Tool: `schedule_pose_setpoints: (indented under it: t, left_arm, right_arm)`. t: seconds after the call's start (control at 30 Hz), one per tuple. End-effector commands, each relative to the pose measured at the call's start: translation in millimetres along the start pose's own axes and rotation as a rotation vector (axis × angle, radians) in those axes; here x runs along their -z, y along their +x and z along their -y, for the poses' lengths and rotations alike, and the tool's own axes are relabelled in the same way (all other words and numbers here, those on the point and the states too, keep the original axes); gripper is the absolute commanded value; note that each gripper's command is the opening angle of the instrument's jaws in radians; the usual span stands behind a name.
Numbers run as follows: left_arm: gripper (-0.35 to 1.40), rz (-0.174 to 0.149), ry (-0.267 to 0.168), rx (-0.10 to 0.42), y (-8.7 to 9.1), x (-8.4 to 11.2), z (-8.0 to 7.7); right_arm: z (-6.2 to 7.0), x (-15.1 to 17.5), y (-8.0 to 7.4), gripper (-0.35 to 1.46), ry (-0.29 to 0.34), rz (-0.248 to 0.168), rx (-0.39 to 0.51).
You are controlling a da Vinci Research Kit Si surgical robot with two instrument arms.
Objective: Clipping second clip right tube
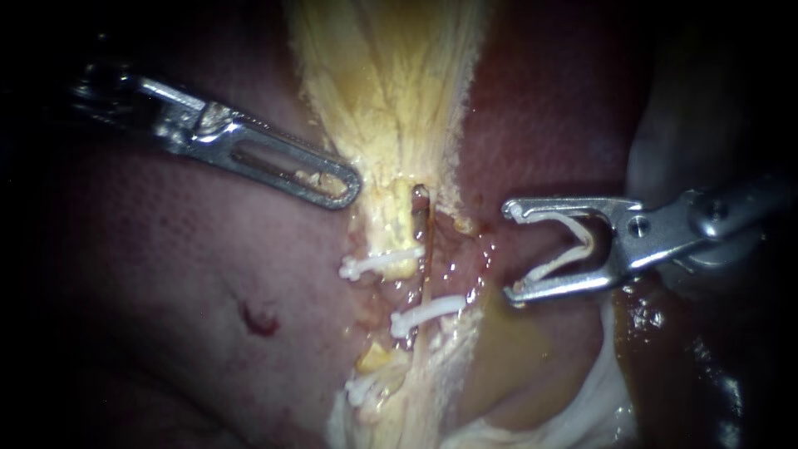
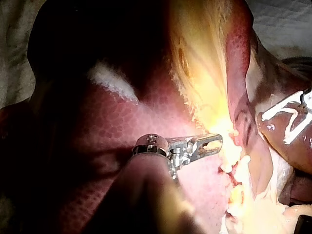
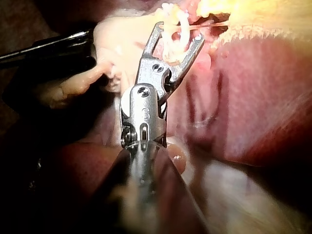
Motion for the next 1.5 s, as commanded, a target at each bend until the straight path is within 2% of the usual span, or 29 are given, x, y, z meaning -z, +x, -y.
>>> schedule_pose_setpoints:
  t: [0.03, 0.17, 0.3, 0.47, 0.57, 0.93, 1.17, 1.5]
  left_arm:
    - [-0.35, -0.001, 0.001, 0.0, -0.1, 0.2, 0.0]
    - [-0.35, -0.005, 0.01, 0.002, -0.5, 1.4, 0.1]
    - [-0.35, 0.001, -0.001, 0.009, -1.6, 4.1, 0.6]
    - [-0.35, 0.043, -0.002, 0.027, -3.7, 8.0, 1.9]
    - [-0.35, 0.052, -0.005, 0.026, -4.1, 9.2, 2.4]
    - [-0.35, 0.054, -0.01, 0.025, -3.6, 8.8, 2.5]
    - [-0.35, 0.055, -0.011, 0.024, -3.5, 8.7, 2.5]
    - [-0.35, 0.055, -0.012, 0.024, -3.5, 8.5, 2.5]
  right_arm:
    - [0.0, 0.0, 0.0, 0.5, 0.0, 0.0, 0.0]
    - [0.1, 0.1, 0.0, 0.5, 0.004, -0.001, 0.0]
    - [0.1, 0.0, 0.0, 0.5, 0.004, -0.001, 0.0]
    - [0.1, 0.0, 0.1, 0.5, 0.007, -0.001, 0.0]
    - [0.1, 0.0, 0.1, 0.5, 0.007, -0.001, 0.0]
    - [0.2, -0.7, 0.1, 0.5, 0.015, -0.003, 0.001]
    - [0.6, -3.2, -0.4, 0.5, 0.034, -0.006, 0.014]
    - [1.1, -7.4, -1.8, 0.5, 0.059, -0.007, -0.036]
